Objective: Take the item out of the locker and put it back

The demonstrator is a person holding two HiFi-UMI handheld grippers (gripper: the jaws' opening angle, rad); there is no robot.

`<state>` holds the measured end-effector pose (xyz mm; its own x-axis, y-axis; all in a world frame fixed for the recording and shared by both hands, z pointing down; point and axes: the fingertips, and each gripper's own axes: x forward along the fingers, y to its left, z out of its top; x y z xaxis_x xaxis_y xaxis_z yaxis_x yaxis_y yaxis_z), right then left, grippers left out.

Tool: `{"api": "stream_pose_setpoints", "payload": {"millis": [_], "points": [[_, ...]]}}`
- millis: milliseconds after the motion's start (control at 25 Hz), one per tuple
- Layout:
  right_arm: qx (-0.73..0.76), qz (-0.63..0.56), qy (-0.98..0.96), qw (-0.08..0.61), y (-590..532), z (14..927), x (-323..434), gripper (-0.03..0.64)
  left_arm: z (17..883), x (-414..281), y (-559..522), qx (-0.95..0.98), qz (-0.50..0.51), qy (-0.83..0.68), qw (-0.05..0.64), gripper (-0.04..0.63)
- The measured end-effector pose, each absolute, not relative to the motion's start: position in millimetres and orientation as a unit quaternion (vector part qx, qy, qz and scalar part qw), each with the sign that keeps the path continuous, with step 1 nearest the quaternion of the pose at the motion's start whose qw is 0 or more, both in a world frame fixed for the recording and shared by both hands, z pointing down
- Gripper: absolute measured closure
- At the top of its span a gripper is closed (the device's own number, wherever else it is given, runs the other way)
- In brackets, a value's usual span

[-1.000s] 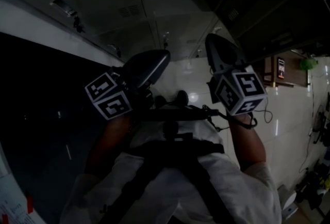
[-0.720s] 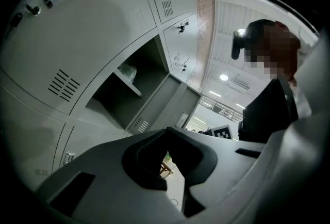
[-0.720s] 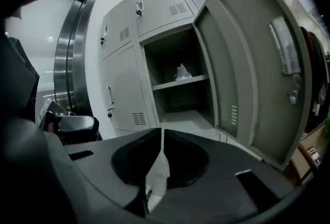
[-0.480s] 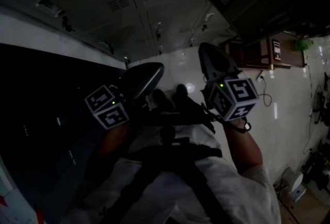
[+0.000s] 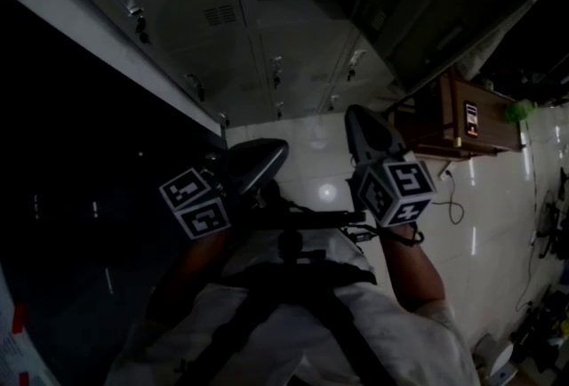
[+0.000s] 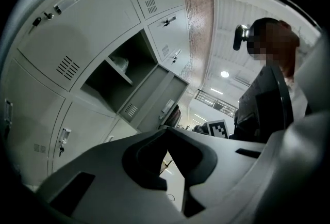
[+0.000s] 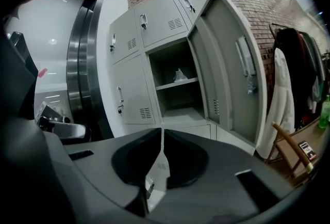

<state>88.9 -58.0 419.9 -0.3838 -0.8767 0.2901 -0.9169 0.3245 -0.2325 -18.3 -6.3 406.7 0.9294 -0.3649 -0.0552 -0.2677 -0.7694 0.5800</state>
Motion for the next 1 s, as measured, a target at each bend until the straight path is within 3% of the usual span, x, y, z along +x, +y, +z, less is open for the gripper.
{"api": "stream_pose_setpoints", "payload": {"millis": [440,1000], "points": [[0.523,0.177,-0.831,0.069,78.5,436.3,154.0,0.601,423.9,53.1,128.9,0.925,-0.094,-0.202,0.306,0.592],[0.504,0.167,-0.846,0.052,153.2,435.1,162.6,0.615,419.4,67.8,194.4,0.930,-0.094,-0.212,0.285,0.592]]}}
